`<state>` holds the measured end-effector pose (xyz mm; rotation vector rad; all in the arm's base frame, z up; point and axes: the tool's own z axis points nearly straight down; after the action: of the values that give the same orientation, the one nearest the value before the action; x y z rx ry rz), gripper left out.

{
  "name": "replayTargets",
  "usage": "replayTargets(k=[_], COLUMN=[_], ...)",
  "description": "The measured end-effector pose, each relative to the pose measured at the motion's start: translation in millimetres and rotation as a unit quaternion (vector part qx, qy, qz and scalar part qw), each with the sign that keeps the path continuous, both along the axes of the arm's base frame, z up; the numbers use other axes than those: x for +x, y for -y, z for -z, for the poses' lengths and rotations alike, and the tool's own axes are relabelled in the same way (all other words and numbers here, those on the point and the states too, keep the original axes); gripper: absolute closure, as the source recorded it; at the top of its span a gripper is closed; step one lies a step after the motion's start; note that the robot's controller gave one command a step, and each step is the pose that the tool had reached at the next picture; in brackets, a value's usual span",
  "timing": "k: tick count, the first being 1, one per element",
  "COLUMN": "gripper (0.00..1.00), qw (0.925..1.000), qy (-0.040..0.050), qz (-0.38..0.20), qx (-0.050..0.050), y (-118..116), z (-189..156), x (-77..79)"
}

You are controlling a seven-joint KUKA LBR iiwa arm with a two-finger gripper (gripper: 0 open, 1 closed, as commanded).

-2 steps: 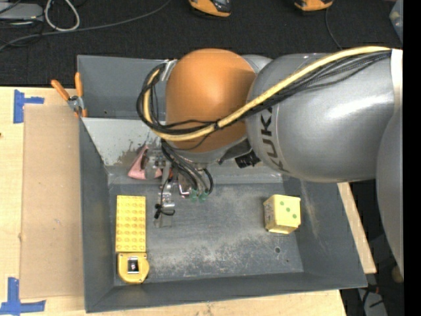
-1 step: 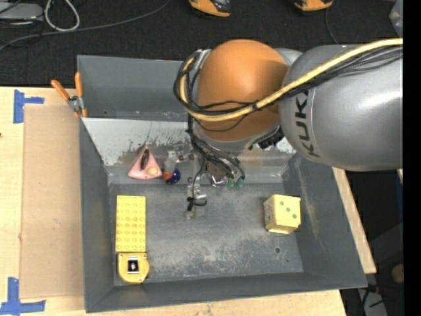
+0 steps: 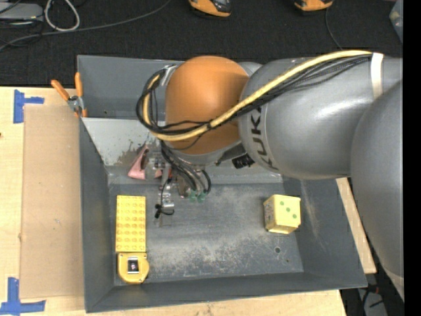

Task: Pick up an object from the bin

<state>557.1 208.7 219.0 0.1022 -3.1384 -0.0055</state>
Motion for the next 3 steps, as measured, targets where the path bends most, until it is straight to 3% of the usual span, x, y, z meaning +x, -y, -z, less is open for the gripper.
replayTargets(k=[1, 2, 3], gripper=[0.00, 0.00, 0.00], qw=[0.9999, 0.9999, 0.9941], qy=[-0.0012, 0.0022, -0.0021], qz=[0.013, -0.015, -0.108], qx=[0.000, 0.000, -0.001], y=[-35.7, -35.0, -28.2], z=[19.9, 26.9, 37.9], x=[-2.3, -8.7, -16.2])
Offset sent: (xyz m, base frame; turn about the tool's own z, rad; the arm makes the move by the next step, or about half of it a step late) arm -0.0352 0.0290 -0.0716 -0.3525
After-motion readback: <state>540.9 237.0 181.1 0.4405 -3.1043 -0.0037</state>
